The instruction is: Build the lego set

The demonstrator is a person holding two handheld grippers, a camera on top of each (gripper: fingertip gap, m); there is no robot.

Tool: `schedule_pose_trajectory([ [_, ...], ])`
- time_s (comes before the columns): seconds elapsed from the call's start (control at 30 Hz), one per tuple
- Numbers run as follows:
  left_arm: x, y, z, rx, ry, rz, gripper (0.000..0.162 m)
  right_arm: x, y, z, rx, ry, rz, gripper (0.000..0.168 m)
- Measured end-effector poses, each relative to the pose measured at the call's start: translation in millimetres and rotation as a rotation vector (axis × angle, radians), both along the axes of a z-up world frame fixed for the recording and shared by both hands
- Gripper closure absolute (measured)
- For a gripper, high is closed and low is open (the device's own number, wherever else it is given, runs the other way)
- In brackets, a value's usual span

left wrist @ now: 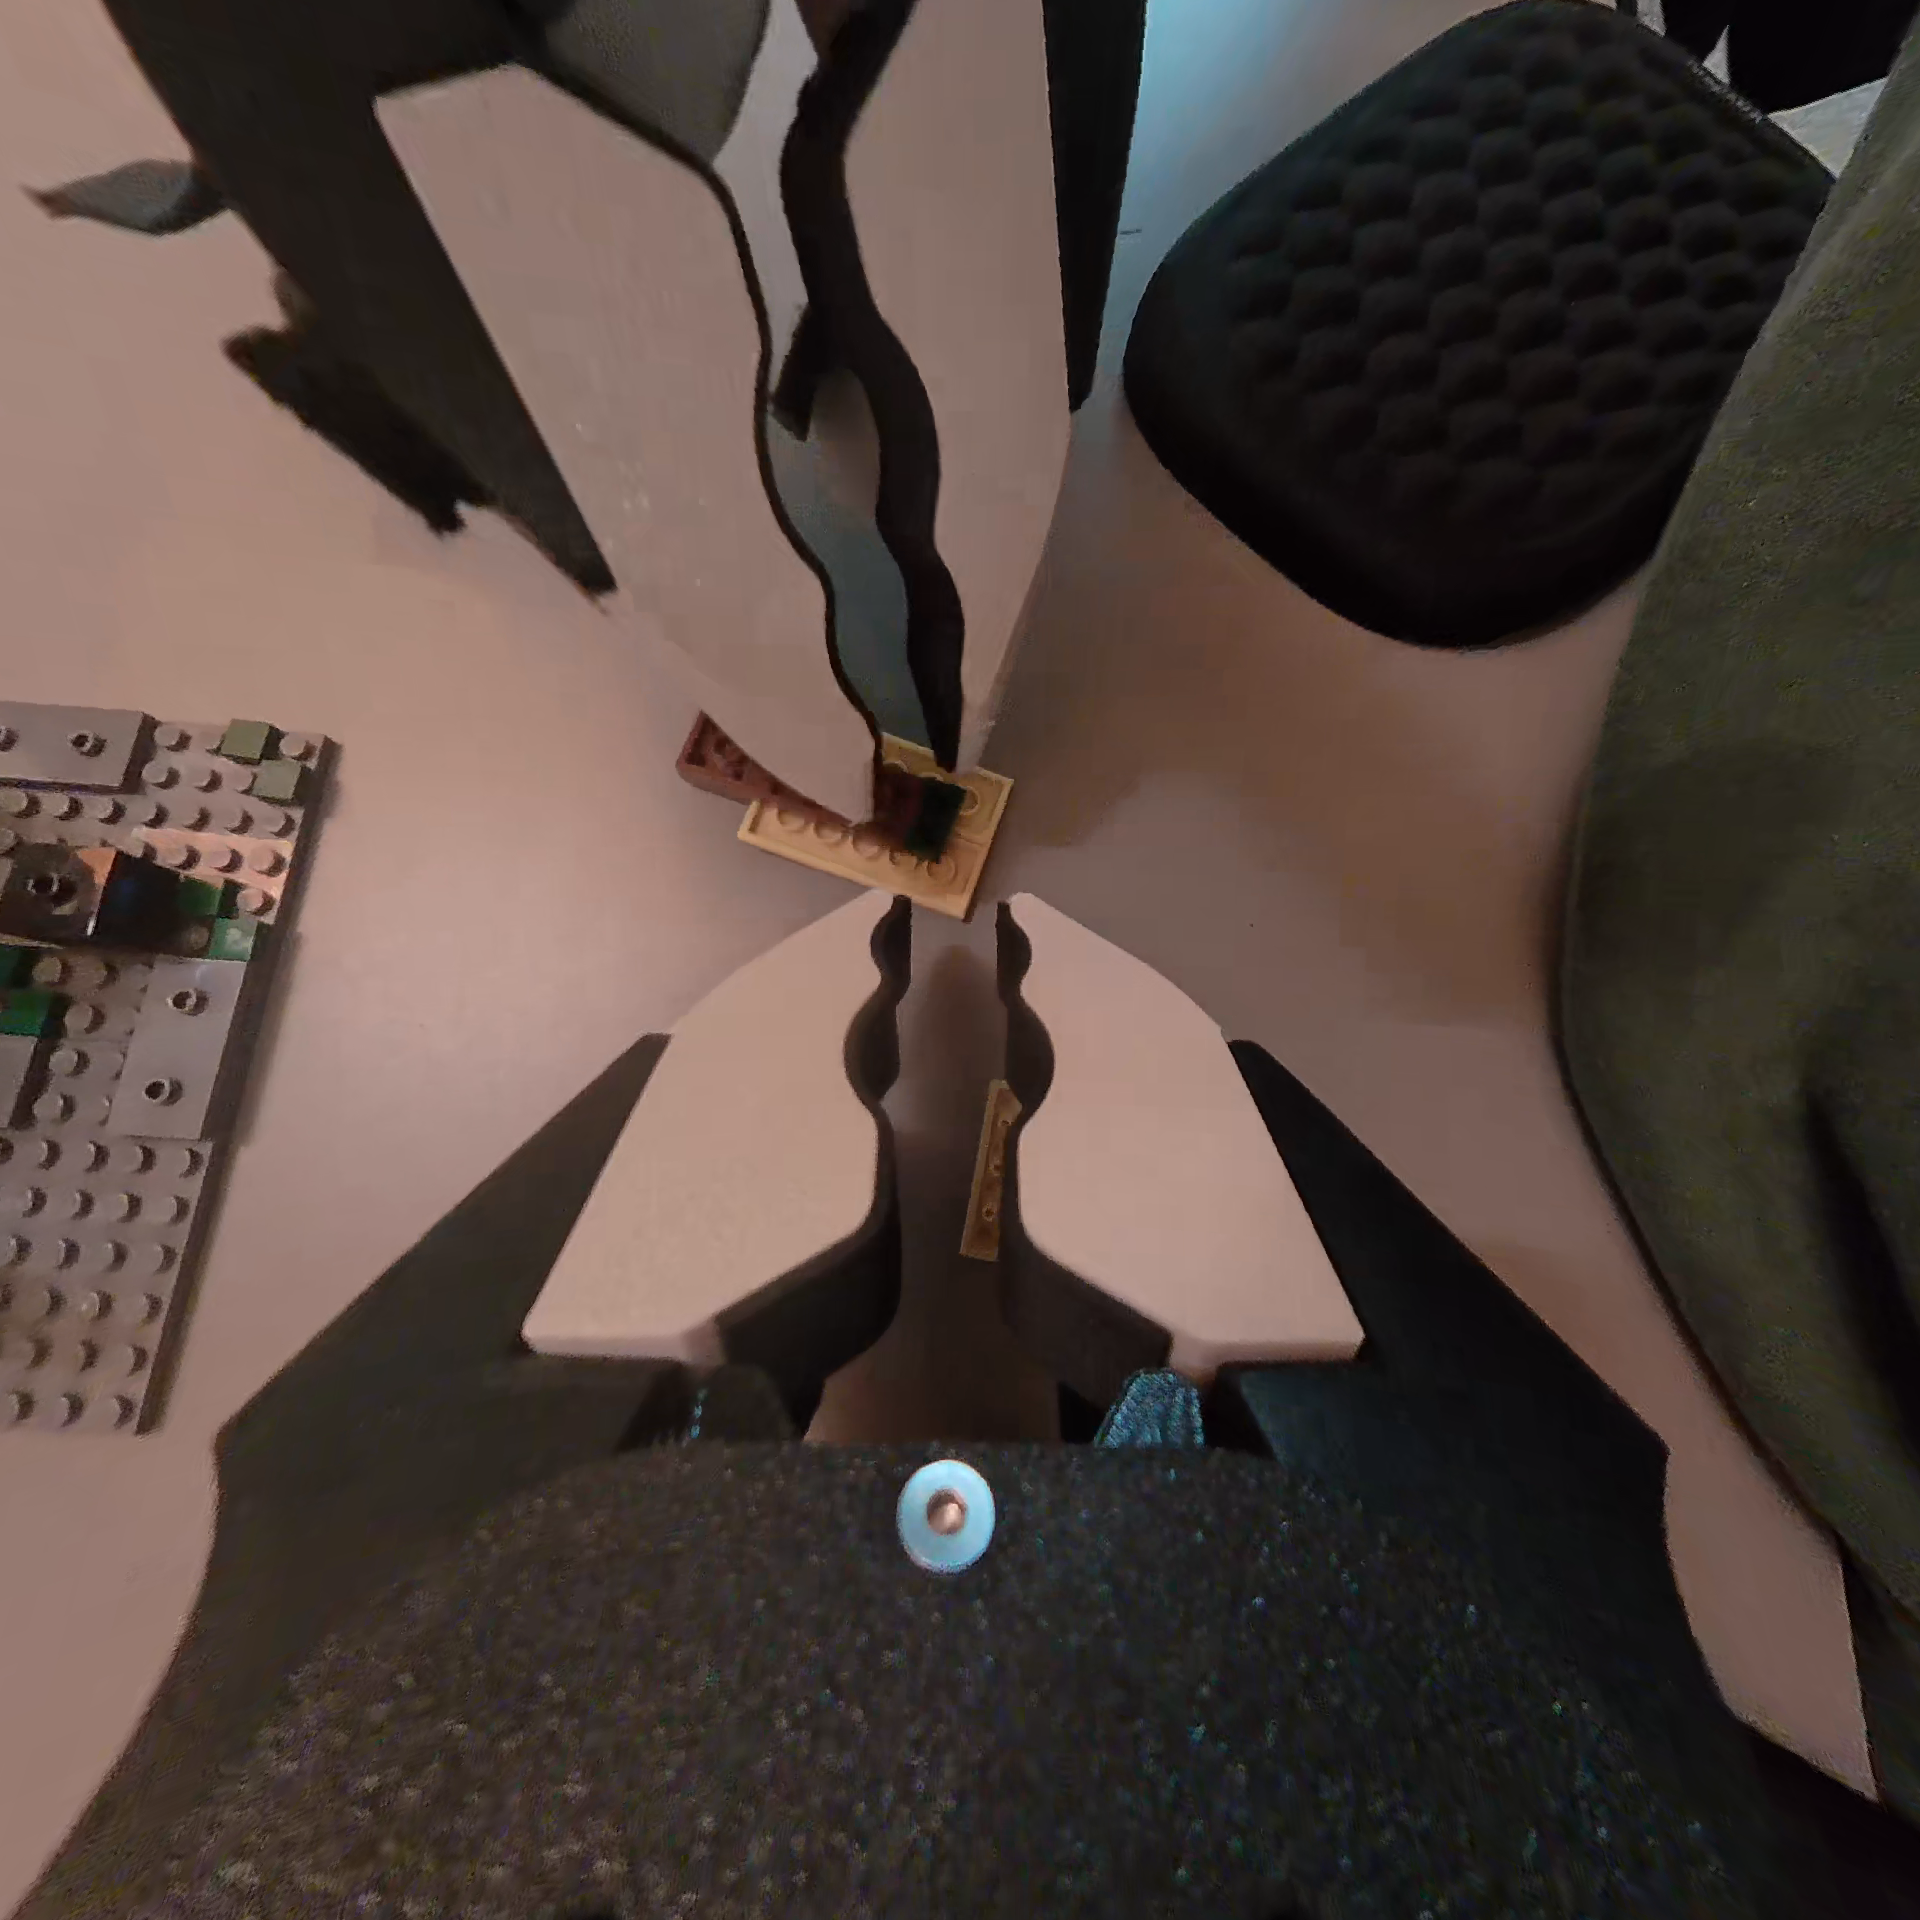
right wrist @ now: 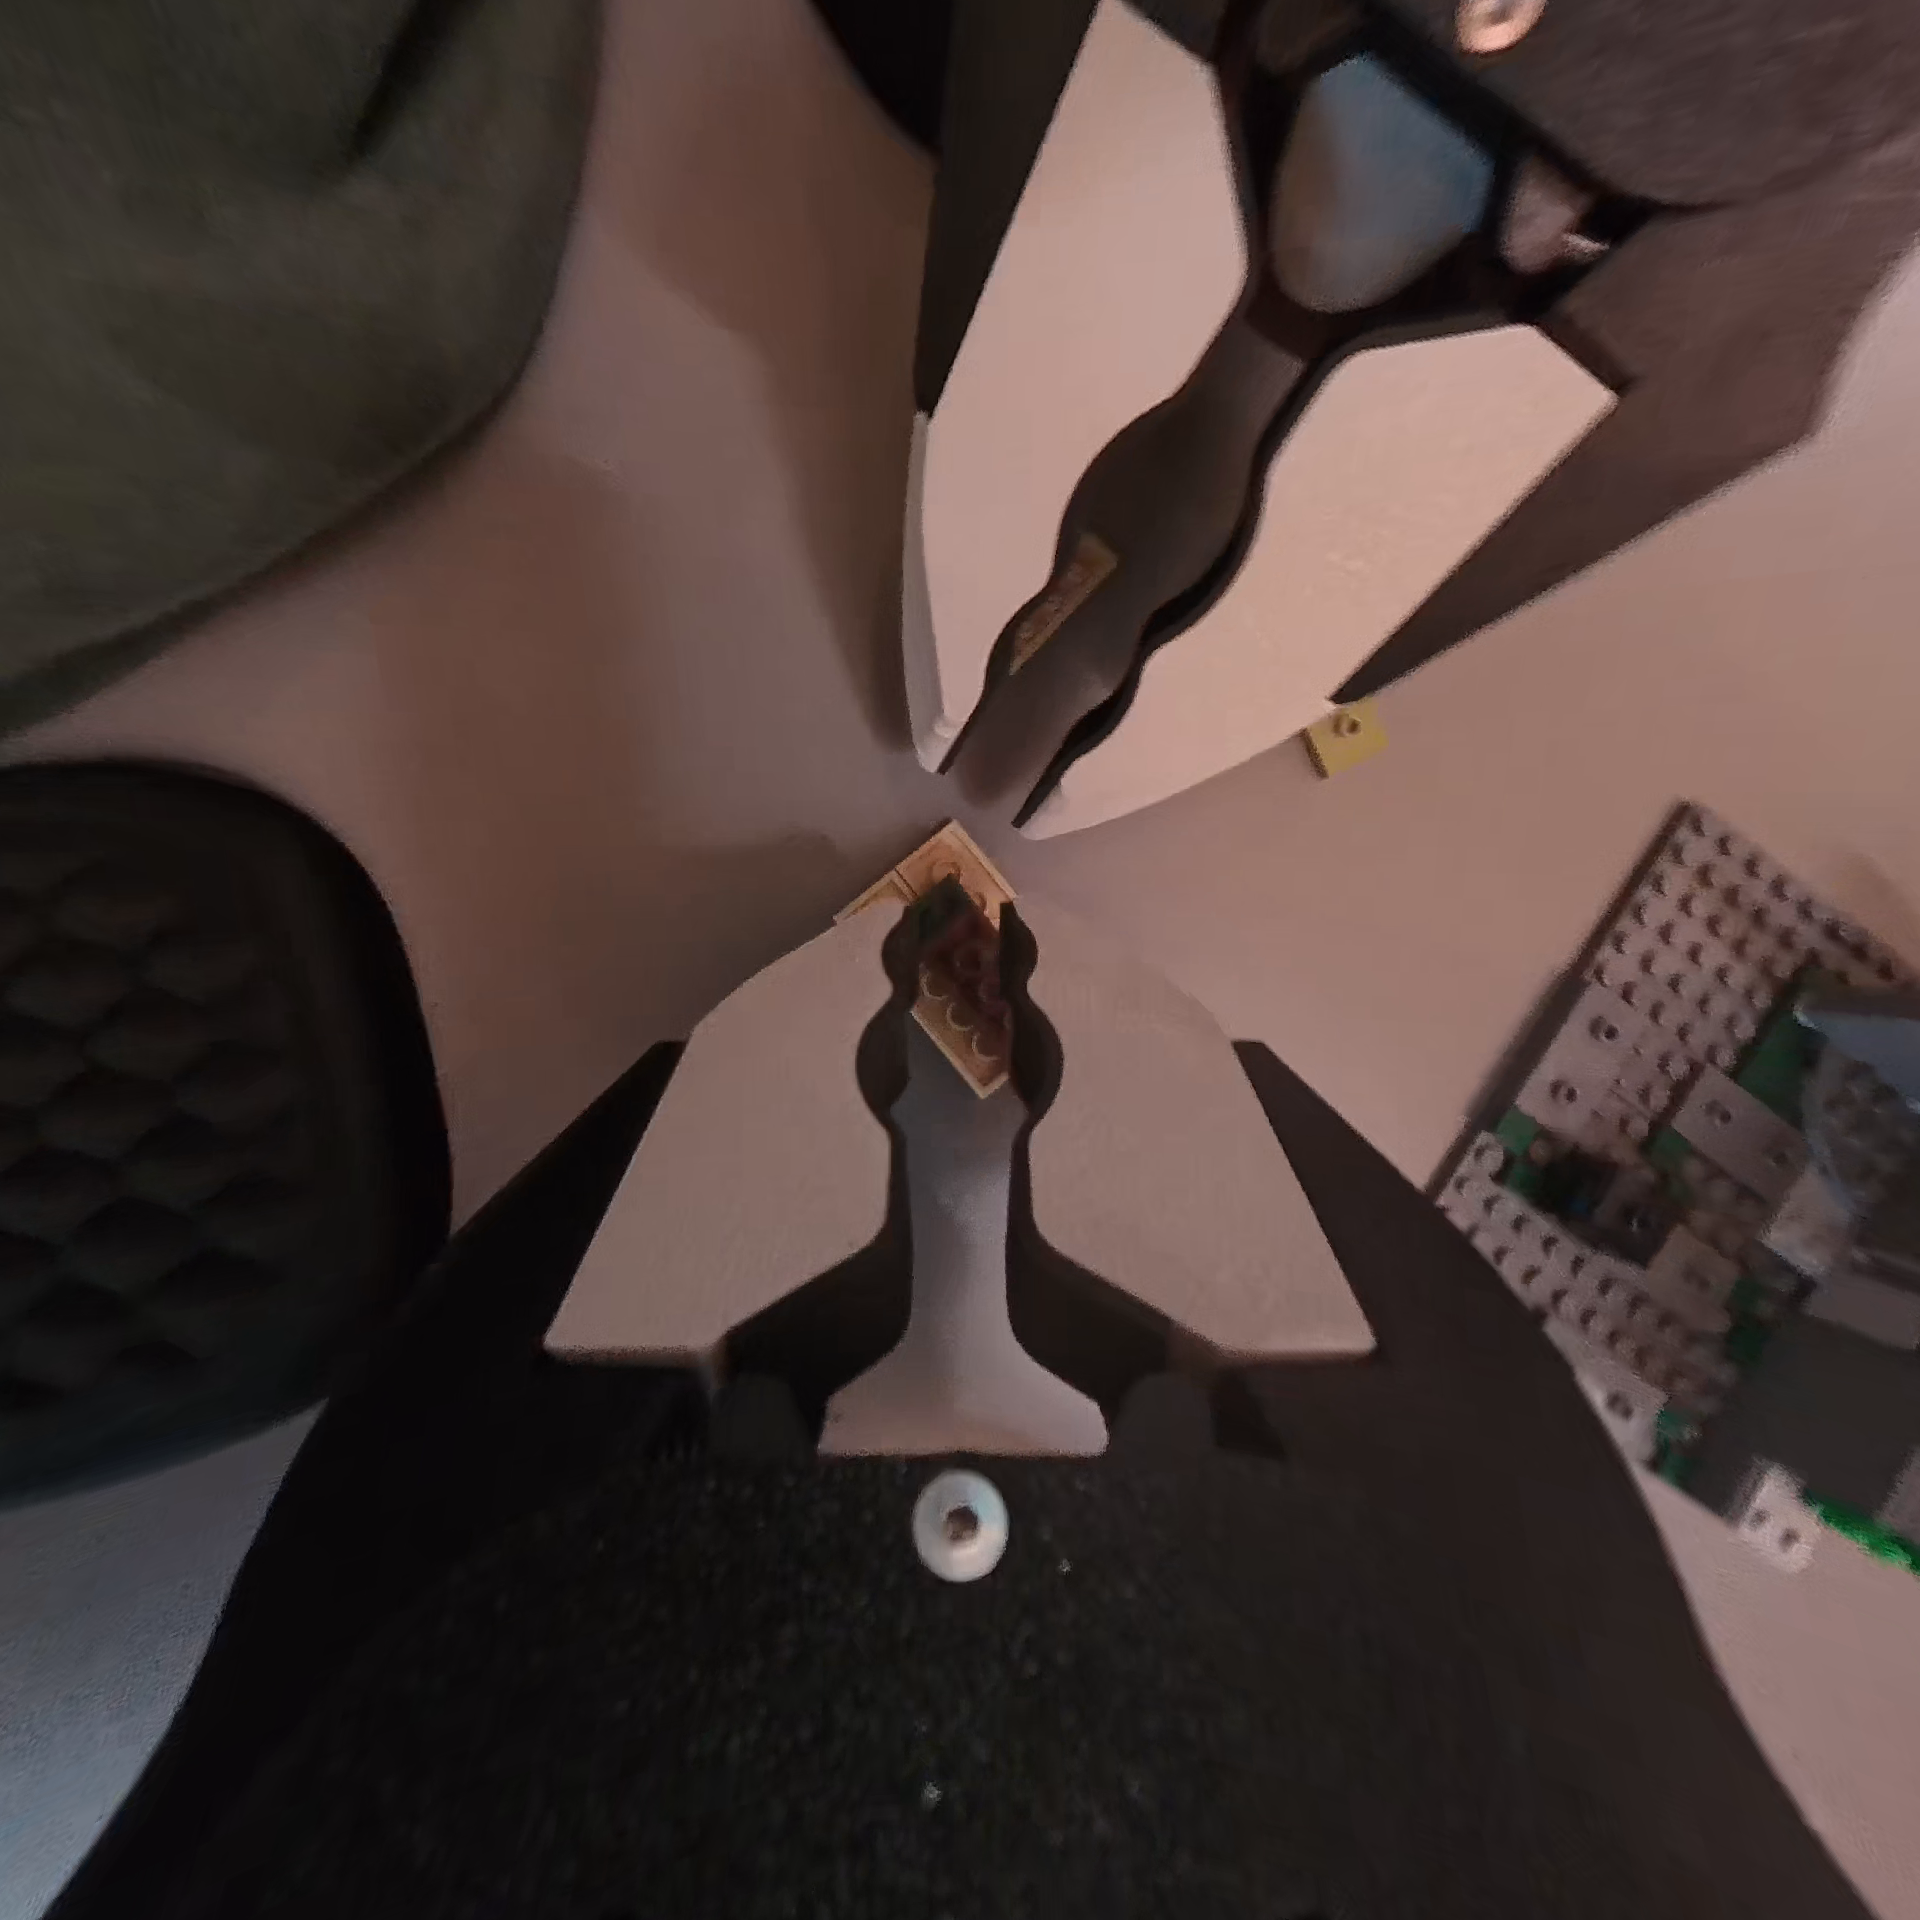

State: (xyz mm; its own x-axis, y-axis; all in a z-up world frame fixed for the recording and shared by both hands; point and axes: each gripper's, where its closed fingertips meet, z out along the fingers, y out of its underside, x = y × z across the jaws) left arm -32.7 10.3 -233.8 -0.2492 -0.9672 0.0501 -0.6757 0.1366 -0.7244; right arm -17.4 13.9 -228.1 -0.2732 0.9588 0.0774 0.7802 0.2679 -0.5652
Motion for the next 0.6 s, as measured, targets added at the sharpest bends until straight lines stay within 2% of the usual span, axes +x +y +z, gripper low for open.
schedule_pose_trajectory([
  [0.17, 4.9, -1.6, 0.6, 0.007, -0.016, 0.001, 0.15, 1.3, -4.7, 2.9, -0.009, 0.116, -0.208, 0.167],
  [0.27, 6.6, -0.8, -2.8, 0.011, -0.001, 0.004, 0.15, 0.3, -4.8, -4.2, 0.009, 0.115, -0.312, 0.168],
  [0.6, 4.6, -0.9, -1.7, 0.026, -0.008, 0.015, 0.15, -1.9, -3.3, -14.2, 0.002, 0.02, -0.339, 0.168],
])
